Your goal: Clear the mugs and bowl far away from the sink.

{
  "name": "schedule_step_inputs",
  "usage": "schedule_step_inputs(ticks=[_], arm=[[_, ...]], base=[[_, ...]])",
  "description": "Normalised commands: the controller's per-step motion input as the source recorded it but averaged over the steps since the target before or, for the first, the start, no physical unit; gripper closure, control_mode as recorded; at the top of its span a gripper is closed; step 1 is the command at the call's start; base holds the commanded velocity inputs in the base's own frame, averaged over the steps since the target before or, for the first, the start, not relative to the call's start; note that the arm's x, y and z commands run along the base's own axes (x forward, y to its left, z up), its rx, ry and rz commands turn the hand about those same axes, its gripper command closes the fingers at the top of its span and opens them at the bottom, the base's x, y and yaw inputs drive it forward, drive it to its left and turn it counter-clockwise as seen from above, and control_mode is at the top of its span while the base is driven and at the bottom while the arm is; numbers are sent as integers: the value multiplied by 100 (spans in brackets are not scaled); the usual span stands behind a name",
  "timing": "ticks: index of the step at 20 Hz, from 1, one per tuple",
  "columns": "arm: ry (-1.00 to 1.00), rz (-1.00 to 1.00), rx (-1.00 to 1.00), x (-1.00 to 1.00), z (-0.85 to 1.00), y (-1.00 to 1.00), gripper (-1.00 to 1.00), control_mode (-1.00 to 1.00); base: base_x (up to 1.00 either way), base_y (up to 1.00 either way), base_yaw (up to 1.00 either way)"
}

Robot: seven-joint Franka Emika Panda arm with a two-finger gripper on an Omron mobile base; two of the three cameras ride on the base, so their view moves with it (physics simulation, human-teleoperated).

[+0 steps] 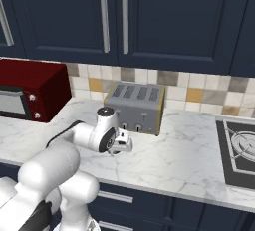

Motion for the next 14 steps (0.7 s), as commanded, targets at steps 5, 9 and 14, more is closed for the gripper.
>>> schedule_step_inputs(ticks=[5,9,14], arm=[[0,0,-1,15,-33,0,100,-100],[0,0,0,11,-29,0,100,-100],[0,0,0,3,-30,0,-100,-100]], base=[[0,0,0],[0,0,0],[0,0,0]])
